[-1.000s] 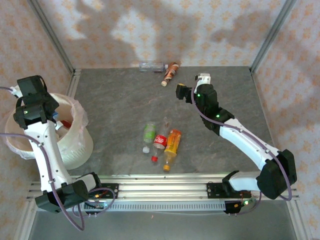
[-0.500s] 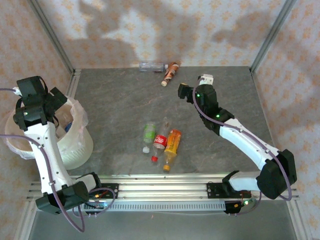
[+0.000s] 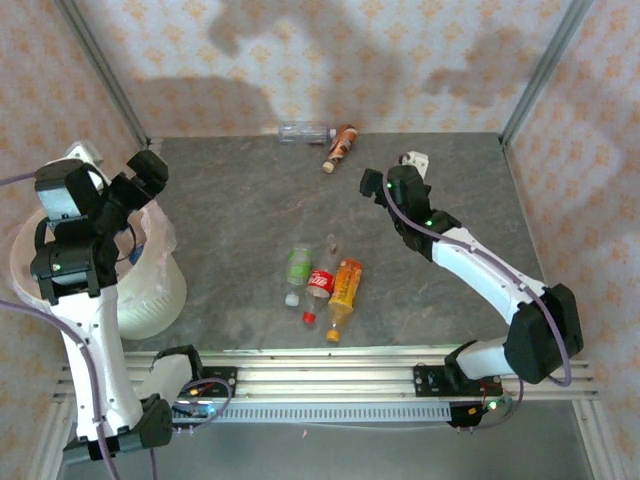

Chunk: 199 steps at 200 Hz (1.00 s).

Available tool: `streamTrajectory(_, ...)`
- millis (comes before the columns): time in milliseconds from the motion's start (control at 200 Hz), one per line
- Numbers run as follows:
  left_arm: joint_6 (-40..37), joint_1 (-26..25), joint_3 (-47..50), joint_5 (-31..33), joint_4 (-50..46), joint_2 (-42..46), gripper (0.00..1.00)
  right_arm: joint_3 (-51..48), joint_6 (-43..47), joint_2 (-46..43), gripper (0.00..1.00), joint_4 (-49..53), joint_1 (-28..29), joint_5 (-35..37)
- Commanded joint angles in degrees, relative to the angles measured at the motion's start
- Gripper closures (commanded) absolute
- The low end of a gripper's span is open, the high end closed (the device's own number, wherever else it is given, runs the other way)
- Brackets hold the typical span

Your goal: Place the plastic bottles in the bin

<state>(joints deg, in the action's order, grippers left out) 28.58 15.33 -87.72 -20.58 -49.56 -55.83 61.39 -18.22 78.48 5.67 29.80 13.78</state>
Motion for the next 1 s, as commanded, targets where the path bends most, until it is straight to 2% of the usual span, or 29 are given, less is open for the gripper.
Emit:
streamTrajectory(0, 3.68, -6.01, -1.78, -2.12, 5.31, -0.19, 0.01, 2.72, -2.02, -0.42, 0.01, 4.74, -0.16, 2.53)
streamTrajectory(240, 4.19, -25.03, -3.23, 6.05, 9.81, -4.26, 0.01, 0.05, -4.39, -5.12, 0.01, 8.64, -0.15, 2.03)
streamTrajectory(370, 2.37, -35.77, -5.75, 10.38, 10.70, -10.80, 0.01, -2.23, -7.43, -8.67, 0.01, 12.19, -0.12, 0.23)
streamTrajectory(490, -0.48, -41.92, -9.32, 13.94, 9.58, -18.28, 0.01, -5.01, -10.42, -12.07, 0.01, 15.51, -0.17, -2.02)
streamTrajectory(665, 1.48, -44.64, -10.28, 12.61, 11.33, -26.58, 0.00, -7.47, -10.64, -16.36, 0.01, 23.01, -0.18, -2.90)
streamTrajectory(766, 1.66, -44.78, -10.62, 12.65, 10.60, -30.21, 0.00, -7.96, -11.92, -18.12, 0.01, 26.85, -0.16, -6.49)
streamTrajectory(991, 4.09, -44.79, -9.91, 15.86, 5.87, -34.15, 0.00, -11.38, -27.79, -16.70, 0.01, 27.66, -0.10, -19.51)
